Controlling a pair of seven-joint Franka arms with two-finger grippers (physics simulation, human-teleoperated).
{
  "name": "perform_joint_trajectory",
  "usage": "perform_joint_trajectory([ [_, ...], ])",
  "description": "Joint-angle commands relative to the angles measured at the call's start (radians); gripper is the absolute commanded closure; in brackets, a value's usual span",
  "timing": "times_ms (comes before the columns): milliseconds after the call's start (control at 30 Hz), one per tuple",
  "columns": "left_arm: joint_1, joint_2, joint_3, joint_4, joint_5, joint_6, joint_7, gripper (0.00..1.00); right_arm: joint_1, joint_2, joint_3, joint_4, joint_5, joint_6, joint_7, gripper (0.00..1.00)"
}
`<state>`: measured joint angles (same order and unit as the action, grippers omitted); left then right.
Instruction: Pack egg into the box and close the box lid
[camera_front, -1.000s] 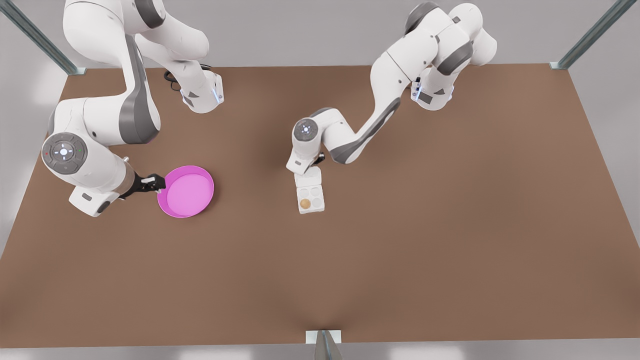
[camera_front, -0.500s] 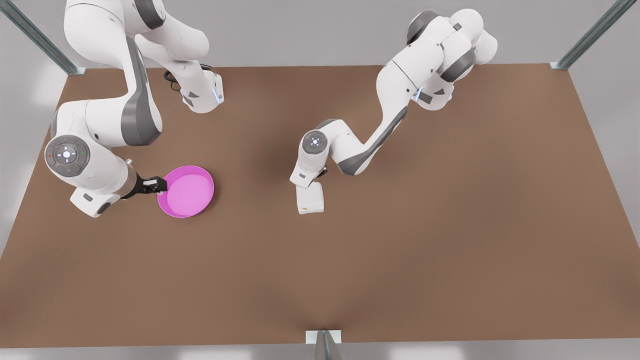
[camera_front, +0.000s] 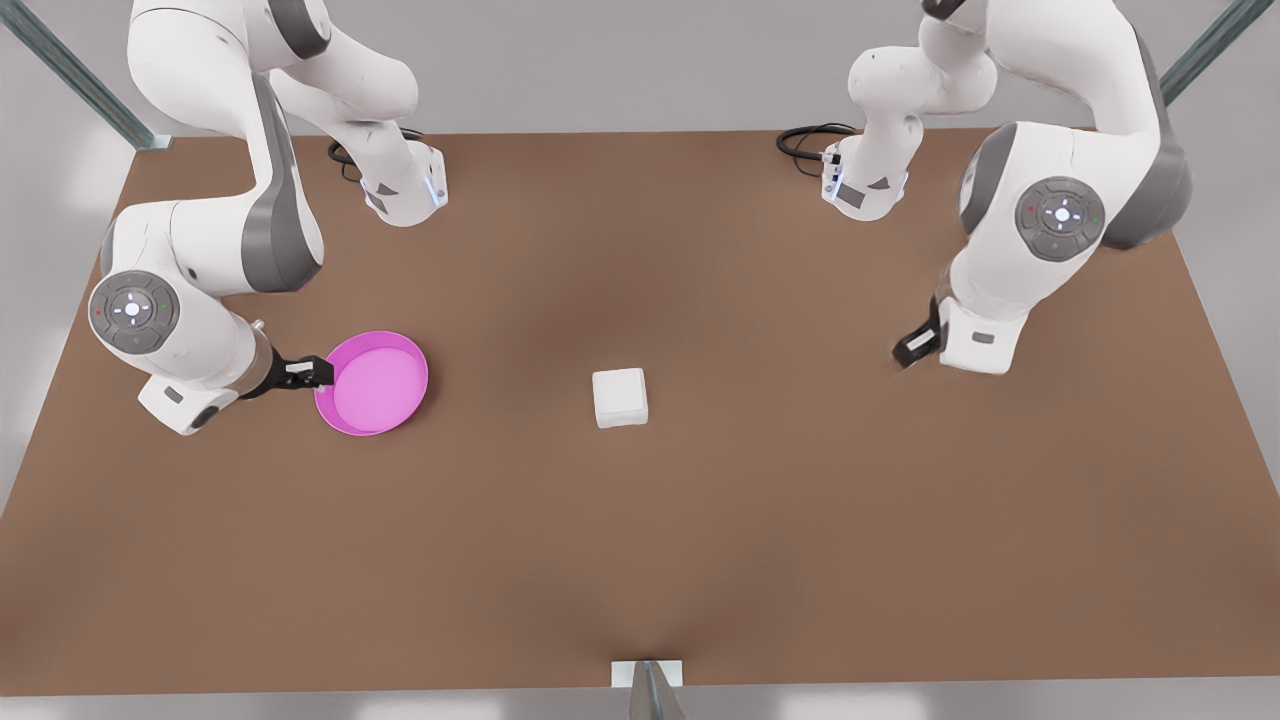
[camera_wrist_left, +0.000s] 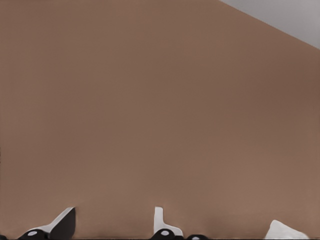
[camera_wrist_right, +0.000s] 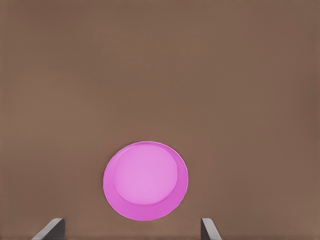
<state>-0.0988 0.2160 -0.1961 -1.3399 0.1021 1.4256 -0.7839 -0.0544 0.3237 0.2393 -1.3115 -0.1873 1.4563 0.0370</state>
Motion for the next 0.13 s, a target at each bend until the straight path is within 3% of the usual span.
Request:
perform_joint_trajectory([
  [0, -0.021, -0.007, 0.014, 0.013, -0.044, -0.132, 0.675, 0.0, 0.001, -0.002, 0.0, 0.0, 0.002, 0.001, 0.018, 0.0],
  [100, -0.025, -0.007, 0.017, 0.013, -0.039, -0.131, 0.675, 0.0, -0.001, -0.002, 0.001, 0.0, 0.002, 0.001, 0.017, 0.0],
])
